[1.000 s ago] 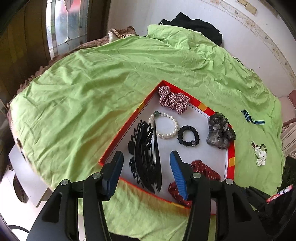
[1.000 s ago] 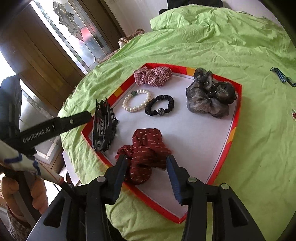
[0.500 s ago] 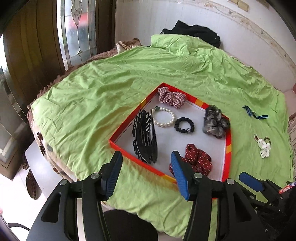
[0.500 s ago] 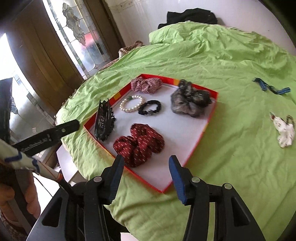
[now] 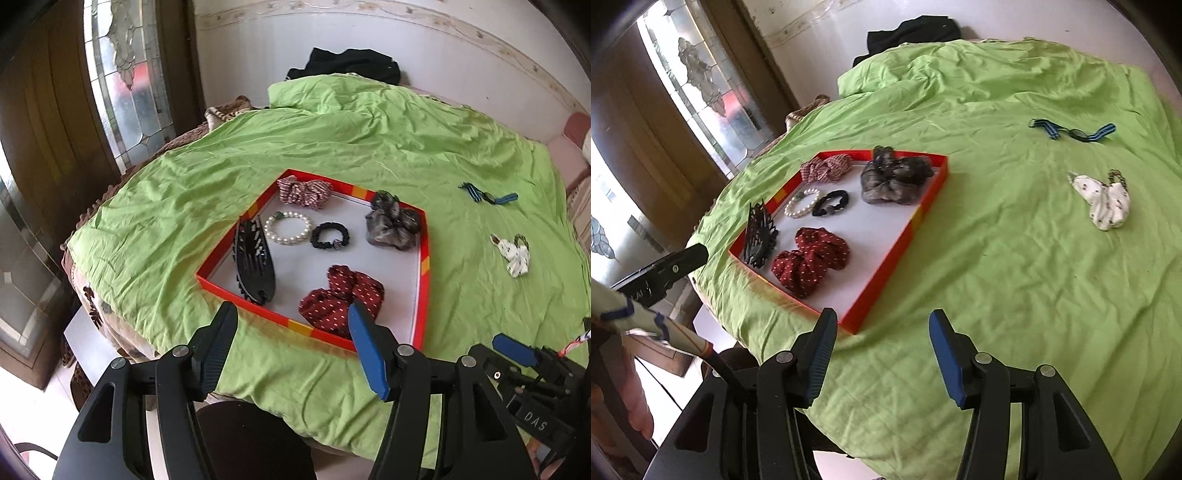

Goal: Organize jewelry

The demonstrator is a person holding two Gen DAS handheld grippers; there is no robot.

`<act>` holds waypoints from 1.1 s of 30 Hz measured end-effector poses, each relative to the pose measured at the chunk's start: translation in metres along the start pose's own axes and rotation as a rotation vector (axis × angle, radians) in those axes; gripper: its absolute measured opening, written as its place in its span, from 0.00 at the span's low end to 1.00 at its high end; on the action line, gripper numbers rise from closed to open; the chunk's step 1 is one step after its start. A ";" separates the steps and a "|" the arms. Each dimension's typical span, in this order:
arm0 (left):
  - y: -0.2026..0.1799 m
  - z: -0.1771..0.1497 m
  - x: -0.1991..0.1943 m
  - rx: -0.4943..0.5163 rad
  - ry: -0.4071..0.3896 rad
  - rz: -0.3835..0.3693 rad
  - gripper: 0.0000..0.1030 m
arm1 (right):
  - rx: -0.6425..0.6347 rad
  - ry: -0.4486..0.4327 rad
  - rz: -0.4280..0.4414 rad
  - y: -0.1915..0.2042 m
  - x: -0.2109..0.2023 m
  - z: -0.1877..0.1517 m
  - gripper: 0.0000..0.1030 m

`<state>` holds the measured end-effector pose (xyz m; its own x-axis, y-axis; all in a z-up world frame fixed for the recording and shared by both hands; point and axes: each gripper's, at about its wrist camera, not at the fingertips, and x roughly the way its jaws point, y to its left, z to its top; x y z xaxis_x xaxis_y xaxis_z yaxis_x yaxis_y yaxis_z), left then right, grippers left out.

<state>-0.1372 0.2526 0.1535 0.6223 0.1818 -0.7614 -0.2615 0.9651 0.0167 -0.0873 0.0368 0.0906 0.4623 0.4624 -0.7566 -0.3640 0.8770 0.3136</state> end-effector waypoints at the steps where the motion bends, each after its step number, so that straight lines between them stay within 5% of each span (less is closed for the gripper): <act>1: -0.003 -0.001 -0.001 0.007 0.001 -0.001 0.60 | 0.003 -0.002 -0.004 -0.002 -0.002 -0.001 0.54; 33: -0.081 -0.016 0.000 0.199 0.041 -0.006 0.60 | 0.233 -0.042 -0.077 -0.101 -0.033 -0.020 0.56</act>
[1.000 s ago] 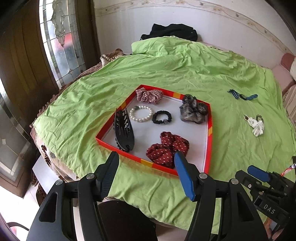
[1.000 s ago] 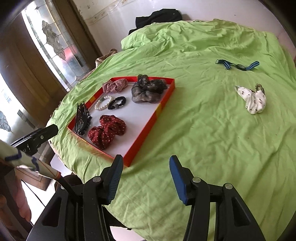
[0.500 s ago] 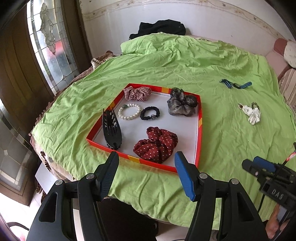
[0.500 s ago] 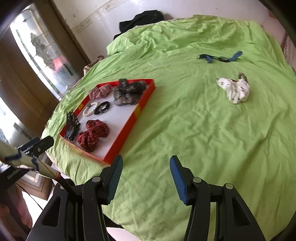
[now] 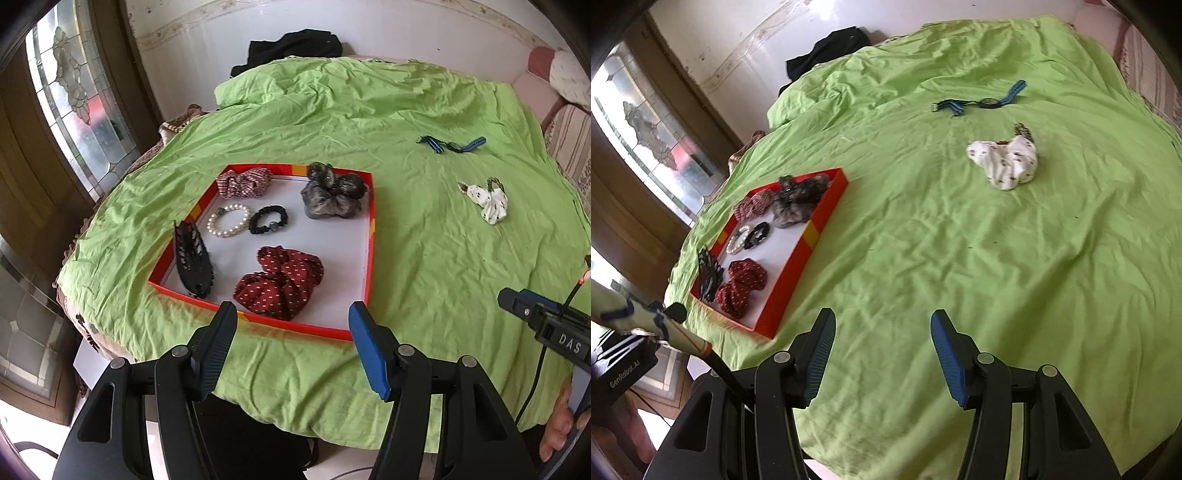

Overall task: Organize jewelry
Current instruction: 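Move both open tools over the white scrunchie and leopard-print hair tie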

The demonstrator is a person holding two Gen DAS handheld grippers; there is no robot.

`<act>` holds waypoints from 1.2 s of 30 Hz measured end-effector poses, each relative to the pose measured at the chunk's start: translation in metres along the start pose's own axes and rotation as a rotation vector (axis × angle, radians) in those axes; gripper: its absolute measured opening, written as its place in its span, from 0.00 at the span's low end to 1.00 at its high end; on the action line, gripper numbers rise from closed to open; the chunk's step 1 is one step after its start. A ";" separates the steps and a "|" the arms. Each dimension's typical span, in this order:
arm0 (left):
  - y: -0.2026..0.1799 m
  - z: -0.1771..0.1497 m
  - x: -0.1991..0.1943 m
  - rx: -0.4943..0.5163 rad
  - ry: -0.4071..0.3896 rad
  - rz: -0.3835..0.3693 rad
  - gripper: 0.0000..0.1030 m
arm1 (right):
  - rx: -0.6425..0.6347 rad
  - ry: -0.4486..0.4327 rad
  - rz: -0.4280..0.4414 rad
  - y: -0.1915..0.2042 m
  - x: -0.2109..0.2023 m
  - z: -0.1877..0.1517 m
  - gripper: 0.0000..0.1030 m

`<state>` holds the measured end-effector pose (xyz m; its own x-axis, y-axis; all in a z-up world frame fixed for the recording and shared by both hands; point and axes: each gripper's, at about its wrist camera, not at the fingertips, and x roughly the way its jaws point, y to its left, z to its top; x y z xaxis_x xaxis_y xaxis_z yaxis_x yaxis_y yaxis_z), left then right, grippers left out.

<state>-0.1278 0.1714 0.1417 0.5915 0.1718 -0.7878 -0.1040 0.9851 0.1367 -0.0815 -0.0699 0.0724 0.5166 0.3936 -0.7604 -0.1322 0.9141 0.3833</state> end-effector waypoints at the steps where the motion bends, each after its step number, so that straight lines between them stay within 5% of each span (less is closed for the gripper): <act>1: -0.003 0.001 0.000 0.006 0.001 -0.001 0.60 | 0.008 -0.001 -0.003 -0.005 -0.001 0.000 0.56; 19: -0.076 0.009 0.020 0.131 0.048 -0.097 0.64 | 0.163 -0.042 -0.141 -0.115 -0.021 0.012 0.57; 26: -0.098 0.006 0.034 0.156 0.071 -0.161 0.64 | 0.131 -0.093 -0.163 -0.135 -0.002 0.065 0.57; 34: -0.095 0.008 0.060 0.122 0.115 -0.190 0.64 | 0.201 -0.058 -0.115 -0.149 0.070 0.130 0.56; 35: -0.093 0.009 0.062 0.114 0.120 -0.194 0.64 | 0.203 -0.044 -0.118 -0.150 0.080 0.133 0.45; 36: -0.091 0.009 0.064 0.108 0.122 -0.197 0.64 | 0.203 -0.024 -0.112 -0.151 0.089 0.136 0.13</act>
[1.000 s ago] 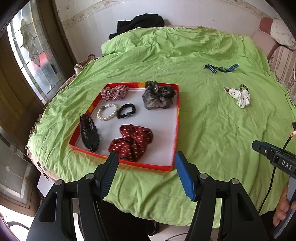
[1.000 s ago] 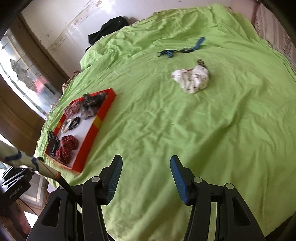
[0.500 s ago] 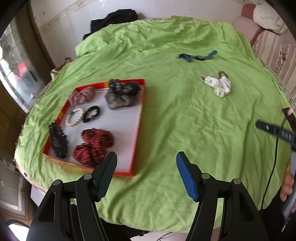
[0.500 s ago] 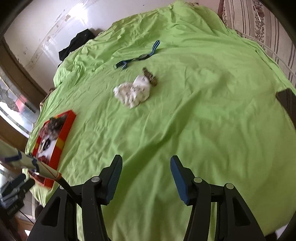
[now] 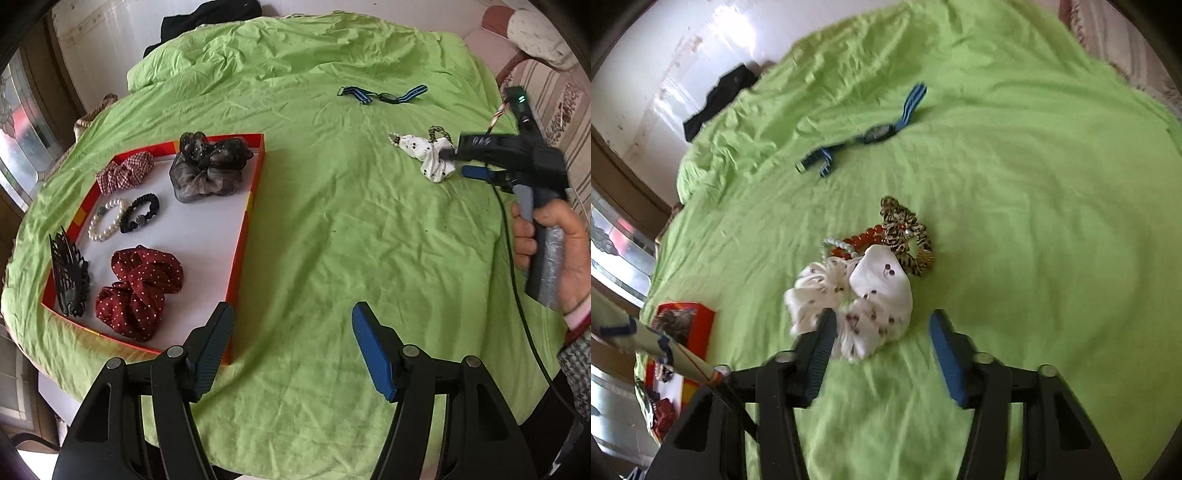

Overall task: Organize jewelry
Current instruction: 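Move both open tools over the white scrunchie and leopard-print hair tie, then grasp the white cherry-print scrunchie with the left tool while the right tool grasps the leopard-print hair tie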

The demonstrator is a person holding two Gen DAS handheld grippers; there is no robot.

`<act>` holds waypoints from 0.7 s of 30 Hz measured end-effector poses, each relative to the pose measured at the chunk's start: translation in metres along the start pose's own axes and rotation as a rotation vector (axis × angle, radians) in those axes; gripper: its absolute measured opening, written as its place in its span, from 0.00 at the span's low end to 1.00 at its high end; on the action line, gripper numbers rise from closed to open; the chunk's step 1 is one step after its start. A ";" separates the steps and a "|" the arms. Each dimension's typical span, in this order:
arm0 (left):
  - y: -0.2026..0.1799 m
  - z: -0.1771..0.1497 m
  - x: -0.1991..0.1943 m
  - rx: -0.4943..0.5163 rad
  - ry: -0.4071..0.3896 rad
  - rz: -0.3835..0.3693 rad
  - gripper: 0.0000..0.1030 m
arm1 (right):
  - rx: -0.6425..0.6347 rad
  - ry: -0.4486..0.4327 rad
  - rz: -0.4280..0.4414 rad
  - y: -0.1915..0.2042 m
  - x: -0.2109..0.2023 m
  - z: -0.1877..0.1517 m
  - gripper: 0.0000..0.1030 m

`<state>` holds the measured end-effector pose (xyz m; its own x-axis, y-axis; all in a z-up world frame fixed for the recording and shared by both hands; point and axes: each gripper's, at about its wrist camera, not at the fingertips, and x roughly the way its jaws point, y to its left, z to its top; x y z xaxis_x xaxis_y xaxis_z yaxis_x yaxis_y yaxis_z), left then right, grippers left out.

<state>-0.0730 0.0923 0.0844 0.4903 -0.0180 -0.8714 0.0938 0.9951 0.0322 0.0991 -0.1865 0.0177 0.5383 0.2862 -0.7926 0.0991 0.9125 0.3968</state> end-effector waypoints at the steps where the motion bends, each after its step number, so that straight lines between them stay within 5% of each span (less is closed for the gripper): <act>1: 0.002 0.001 0.001 -0.005 0.001 -0.002 0.64 | 0.000 0.035 0.015 0.000 0.008 0.000 0.07; 8: 0.007 0.006 0.007 -0.036 -0.001 -0.045 0.64 | -0.020 0.118 0.176 0.000 -0.022 -0.040 0.07; 11: 0.001 0.006 0.010 -0.030 0.008 -0.069 0.64 | -0.062 0.160 0.181 0.001 -0.037 -0.064 0.10; 13: -0.004 0.007 0.010 -0.024 0.011 -0.083 0.64 | -0.085 0.178 0.178 -0.001 -0.043 -0.073 0.21; 15: -0.009 0.008 0.009 -0.016 0.010 -0.096 0.64 | -0.121 0.160 0.141 -0.003 -0.052 -0.075 0.42; 21: -0.024 0.023 0.014 0.000 0.018 -0.155 0.64 | -0.124 0.040 0.090 -0.010 -0.069 -0.038 0.43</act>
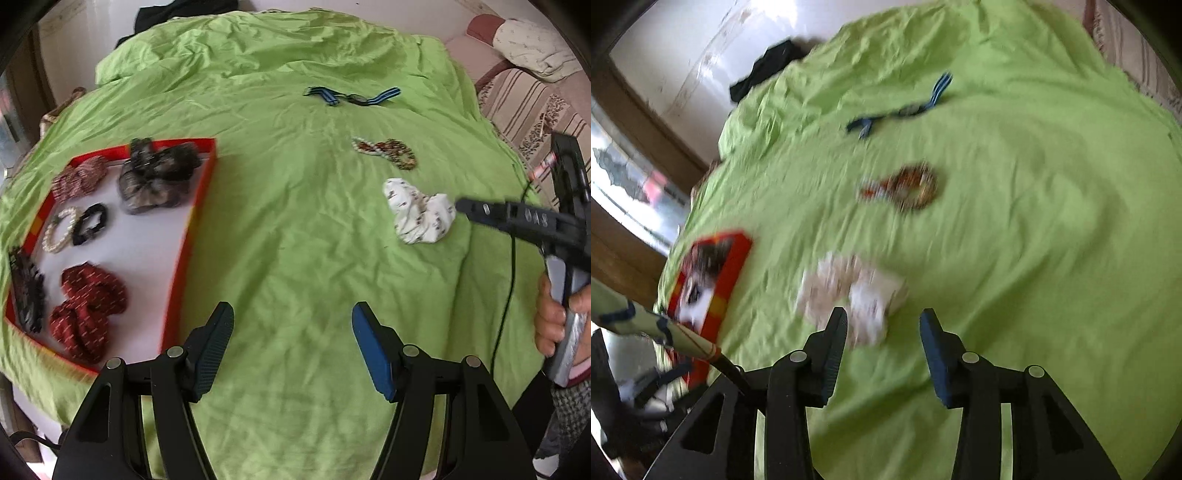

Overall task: Organize jewelry
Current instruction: 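Grasp the white cherry-print scrunchie with the left tool while the right tool grasps the leopard-print hair tie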

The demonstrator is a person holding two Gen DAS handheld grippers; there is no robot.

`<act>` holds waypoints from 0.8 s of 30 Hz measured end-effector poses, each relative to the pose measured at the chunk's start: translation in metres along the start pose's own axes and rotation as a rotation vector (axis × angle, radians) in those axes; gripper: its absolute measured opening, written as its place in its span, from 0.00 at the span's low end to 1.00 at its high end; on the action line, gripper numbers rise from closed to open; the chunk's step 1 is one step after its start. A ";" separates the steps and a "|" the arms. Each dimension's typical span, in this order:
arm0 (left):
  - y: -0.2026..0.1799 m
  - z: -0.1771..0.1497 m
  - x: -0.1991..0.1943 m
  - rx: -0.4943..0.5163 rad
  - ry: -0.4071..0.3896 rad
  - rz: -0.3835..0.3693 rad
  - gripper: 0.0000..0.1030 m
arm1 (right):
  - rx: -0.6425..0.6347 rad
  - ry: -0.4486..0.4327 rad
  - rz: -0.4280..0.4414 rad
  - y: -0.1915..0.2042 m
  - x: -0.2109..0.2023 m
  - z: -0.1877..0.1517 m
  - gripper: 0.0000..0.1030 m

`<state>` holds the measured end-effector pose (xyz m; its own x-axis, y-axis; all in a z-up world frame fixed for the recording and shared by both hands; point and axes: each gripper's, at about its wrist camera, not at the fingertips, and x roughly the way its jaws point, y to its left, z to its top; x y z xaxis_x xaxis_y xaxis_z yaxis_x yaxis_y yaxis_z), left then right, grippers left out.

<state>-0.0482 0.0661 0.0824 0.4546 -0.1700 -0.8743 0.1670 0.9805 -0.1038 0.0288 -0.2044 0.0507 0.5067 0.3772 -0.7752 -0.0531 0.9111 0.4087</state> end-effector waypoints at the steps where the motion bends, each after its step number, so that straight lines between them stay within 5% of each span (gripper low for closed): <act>1: -0.003 0.004 0.003 0.002 0.001 -0.013 0.64 | -0.004 -0.013 -0.009 -0.001 0.001 0.009 0.43; 11: -0.031 0.051 0.045 -0.038 -0.003 -0.137 0.64 | -0.012 -0.008 -0.193 -0.012 0.083 0.084 0.43; 14: -0.038 0.065 0.059 -0.056 -0.013 -0.173 0.64 | 0.001 0.030 -0.182 -0.018 0.101 0.087 0.14; 24: -0.063 0.084 0.103 -0.049 0.039 -0.244 0.64 | 0.028 0.041 -0.309 -0.061 0.045 0.052 0.14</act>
<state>0.0615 -0.0217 0.0383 0.3713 -0.3995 -0.8382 0.2249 0.9145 -0.3362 0.0991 -0.2518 0.0159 0.4597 0.0903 -0.8835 0.1217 0.9790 0.1634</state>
